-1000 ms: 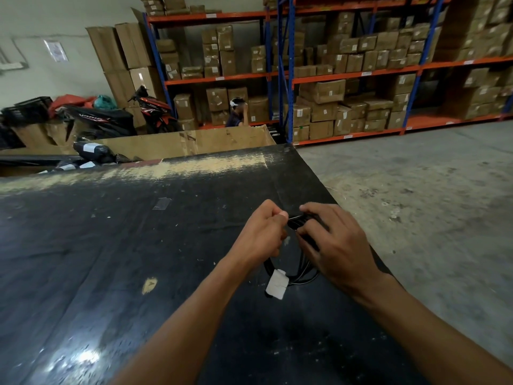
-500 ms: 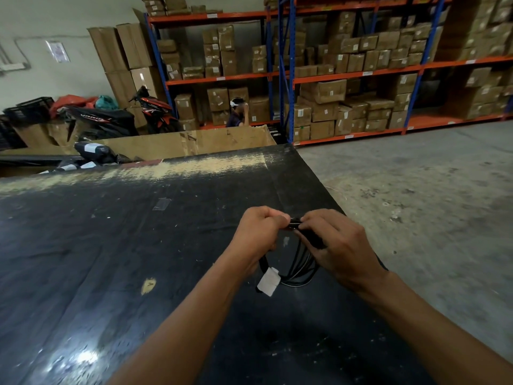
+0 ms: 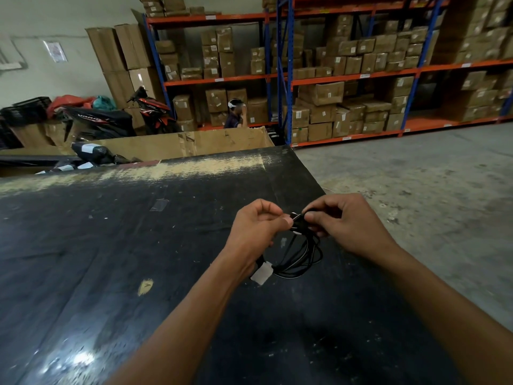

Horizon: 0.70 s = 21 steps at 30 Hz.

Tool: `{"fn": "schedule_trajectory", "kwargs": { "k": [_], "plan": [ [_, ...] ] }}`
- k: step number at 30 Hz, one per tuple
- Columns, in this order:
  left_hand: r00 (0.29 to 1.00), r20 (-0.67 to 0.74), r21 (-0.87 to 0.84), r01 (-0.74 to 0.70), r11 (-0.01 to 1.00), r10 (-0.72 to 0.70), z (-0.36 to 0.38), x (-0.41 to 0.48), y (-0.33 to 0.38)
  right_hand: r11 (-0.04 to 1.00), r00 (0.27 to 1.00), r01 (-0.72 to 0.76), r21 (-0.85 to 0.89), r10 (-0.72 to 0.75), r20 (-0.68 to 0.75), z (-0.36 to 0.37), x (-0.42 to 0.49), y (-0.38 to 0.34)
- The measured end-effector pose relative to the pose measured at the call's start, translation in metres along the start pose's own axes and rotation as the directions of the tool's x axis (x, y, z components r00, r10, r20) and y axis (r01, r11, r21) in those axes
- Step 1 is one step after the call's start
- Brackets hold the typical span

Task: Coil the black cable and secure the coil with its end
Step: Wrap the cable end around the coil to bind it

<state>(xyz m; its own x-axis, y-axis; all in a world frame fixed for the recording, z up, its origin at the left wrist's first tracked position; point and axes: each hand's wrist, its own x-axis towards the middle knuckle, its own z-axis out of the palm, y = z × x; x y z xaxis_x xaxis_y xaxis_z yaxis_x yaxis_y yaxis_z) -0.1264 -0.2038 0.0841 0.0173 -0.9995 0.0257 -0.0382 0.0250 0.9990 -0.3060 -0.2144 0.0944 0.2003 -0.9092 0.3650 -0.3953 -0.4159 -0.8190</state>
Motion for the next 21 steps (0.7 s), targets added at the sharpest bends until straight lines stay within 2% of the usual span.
{"fn": "schedule_trajectory", "kwargs": {
  "k": [4,8,12,17,21],
  "plan": [
    [0.997,0.058,-0.017,-0.054,0.998,0.055,-0.001,-0.002,0.002,0.998,0.997,-0.052,0.026,0.051,0.051,-0.005,0.001,-0.002],
    [0.995,0.074,-0.018,-0.073,0.997,0.074,-0.003,-0.003,0.005,1.000,0.996,0.006,0.012,-0.007,0.085,-0.006,0.001,-0.001],
    [0.996,0.037,-0.003,-0.085,0.996,0.085,-0.002,-0.003,0.006,0.992,0.996,0.086,-0.096,-0.083,0.040,-0.006,0.001,0.001],
    [0.990,-0.073,0.061,-0.116,0.991,0.120,0.004,-0.002,0.003,0.957,0.977,0.183,-0.224,-0.202,-0.065,0.004,-0.004,0.003],
    [0.983,-0.102,0.081,-0.144,0.986,0.152,0.005,-0.001,0.000,0.966,0.978,0.169,-0.194,-0.189,-0.088,0.007,-0.002,0.007]
  ]
}}
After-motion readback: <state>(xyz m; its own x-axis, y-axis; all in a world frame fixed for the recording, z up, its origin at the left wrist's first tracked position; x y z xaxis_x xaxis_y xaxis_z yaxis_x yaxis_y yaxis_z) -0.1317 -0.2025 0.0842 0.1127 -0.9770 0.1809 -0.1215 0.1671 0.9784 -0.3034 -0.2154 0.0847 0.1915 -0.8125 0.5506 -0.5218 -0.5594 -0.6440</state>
